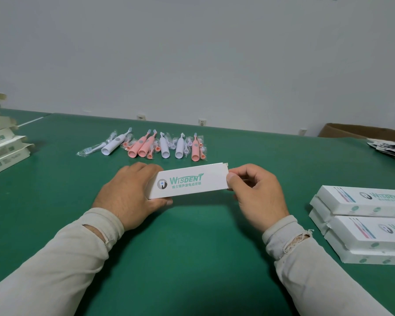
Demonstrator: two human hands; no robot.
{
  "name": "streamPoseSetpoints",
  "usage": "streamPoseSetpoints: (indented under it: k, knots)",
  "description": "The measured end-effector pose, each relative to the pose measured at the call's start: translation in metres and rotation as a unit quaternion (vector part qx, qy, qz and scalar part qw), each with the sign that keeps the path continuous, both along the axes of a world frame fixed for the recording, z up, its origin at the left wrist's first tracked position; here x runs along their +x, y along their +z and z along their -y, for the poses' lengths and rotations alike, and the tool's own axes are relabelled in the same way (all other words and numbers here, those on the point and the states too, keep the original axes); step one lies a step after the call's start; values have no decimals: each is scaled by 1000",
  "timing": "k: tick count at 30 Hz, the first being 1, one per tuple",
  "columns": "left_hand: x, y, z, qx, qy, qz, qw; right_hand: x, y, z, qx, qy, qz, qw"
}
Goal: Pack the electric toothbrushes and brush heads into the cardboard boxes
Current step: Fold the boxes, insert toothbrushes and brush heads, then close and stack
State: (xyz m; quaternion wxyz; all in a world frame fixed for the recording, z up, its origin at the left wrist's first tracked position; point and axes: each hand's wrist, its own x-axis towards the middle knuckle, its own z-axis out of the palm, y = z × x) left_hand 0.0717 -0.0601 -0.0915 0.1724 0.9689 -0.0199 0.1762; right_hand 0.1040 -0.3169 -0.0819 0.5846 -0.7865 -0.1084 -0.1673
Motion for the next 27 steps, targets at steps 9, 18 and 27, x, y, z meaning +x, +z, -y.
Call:
streamPoseSetpoints:
  k: [9, 18, 27]
  knots:
    - [0, 0, -1, -2, -1, -3, 1000, -4, 2, -2, -5, 18, -5, 1000]
    - [-1, 1, -2, -3, 4, -11, 1000, -7, 4, -4, -33, 58, 24, 997]
    - [-2, -5, 0, -57, -51, -22, 997, 5, -1, 0, 101, 39, -93, 990]
